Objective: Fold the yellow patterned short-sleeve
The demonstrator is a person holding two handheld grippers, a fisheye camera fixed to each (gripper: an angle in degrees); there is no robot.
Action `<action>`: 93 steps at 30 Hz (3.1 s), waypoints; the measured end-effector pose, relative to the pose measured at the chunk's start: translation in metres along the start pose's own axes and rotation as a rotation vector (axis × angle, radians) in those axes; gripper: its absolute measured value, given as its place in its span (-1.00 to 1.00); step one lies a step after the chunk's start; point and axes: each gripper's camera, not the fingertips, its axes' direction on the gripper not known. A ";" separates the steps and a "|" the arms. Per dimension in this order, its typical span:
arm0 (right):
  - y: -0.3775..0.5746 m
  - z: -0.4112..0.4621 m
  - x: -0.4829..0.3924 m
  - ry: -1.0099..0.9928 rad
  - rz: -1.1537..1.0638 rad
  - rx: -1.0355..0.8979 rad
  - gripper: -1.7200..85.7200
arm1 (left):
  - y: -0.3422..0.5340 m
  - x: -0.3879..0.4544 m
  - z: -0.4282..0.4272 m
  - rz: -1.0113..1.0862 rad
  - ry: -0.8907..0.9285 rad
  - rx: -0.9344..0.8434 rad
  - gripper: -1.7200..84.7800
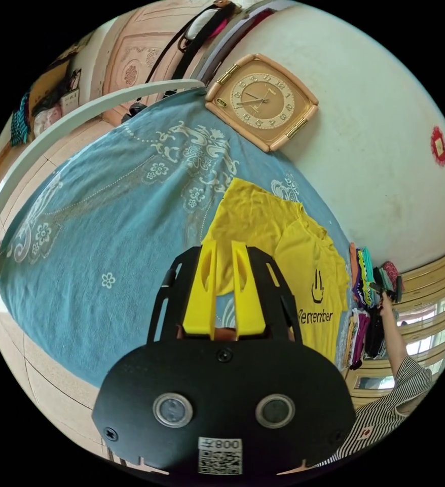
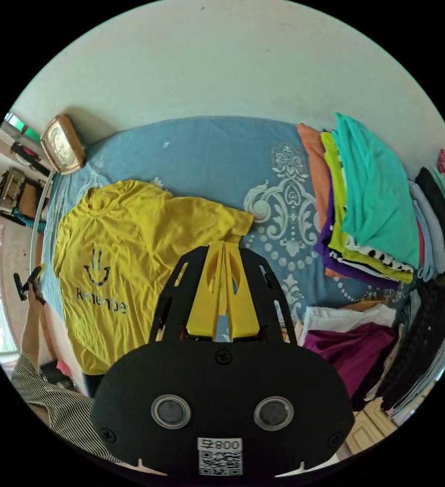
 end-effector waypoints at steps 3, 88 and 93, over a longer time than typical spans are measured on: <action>0.009 0.027 -0.028 -0.066 -0.101 -0.013 -0.97 | -0.008 0.004 0.009 -0.009 -0.006 -0.005 -0.93; -0.130 0.124 -0.114 -0.040 -0.161 0.205 -0.94 | -0.139 0.387 0.234 0.437 -0.145 0.022 -0.59; -0.130 0.129 -0.161 -0.169 -0.319 0.217 -0.86 | -0.134 0.421 0.250 0.507 0.069 -0.016 -0.58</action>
